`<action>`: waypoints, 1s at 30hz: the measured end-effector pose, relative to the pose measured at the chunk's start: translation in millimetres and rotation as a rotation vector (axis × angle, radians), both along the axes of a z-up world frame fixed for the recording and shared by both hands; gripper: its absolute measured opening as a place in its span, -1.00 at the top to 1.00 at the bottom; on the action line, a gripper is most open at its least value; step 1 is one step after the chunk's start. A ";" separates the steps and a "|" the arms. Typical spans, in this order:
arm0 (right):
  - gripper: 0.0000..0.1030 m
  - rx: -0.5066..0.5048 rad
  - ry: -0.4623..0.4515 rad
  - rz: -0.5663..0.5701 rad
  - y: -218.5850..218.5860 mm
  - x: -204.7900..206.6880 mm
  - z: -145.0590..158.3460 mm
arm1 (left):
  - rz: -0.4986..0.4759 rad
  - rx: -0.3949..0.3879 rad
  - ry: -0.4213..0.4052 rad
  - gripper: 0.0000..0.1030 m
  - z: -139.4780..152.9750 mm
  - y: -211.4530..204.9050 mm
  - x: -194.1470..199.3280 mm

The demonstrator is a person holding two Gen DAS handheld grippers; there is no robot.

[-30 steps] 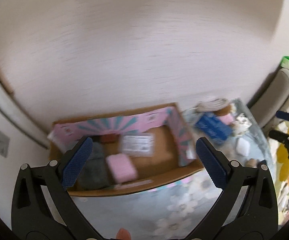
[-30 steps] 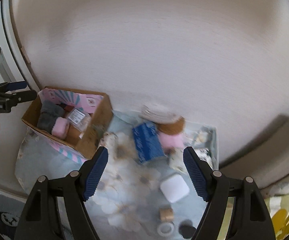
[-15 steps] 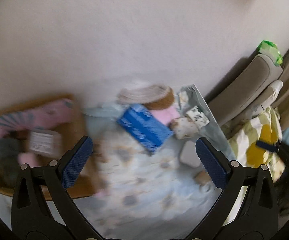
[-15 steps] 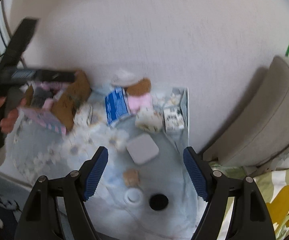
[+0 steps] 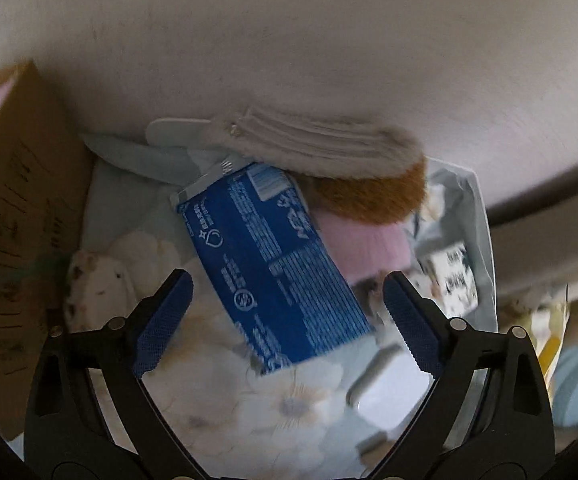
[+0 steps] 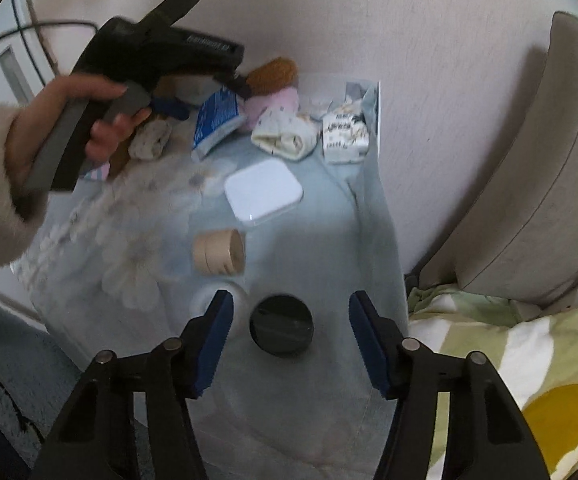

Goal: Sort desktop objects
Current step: 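Grasp the blue packet with the left gripper while the right grasps the black round jar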

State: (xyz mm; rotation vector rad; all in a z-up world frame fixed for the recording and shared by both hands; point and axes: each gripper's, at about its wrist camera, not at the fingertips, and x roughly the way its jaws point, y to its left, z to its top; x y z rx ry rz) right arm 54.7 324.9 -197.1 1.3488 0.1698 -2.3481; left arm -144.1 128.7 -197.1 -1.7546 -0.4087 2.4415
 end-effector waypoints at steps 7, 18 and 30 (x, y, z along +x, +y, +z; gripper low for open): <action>0.35 0.005 0.027 0.075 -2.8 2.9 -16.8 | 0.060 0.042 0.004 -0.42 -16.3 -9.8 0.7; 0.36 -0.014 0.034 0.083 1.5 3.1 -10.0 | 0.038 0.053 -0.020 -0.29 -5.2 -12.1 23.5; 0.36 -0.076 0.026 0.027 -9.1 -3.1 43.7 | -0.171 -0.036 0.098 -0.27 77.0 -31.0 79.4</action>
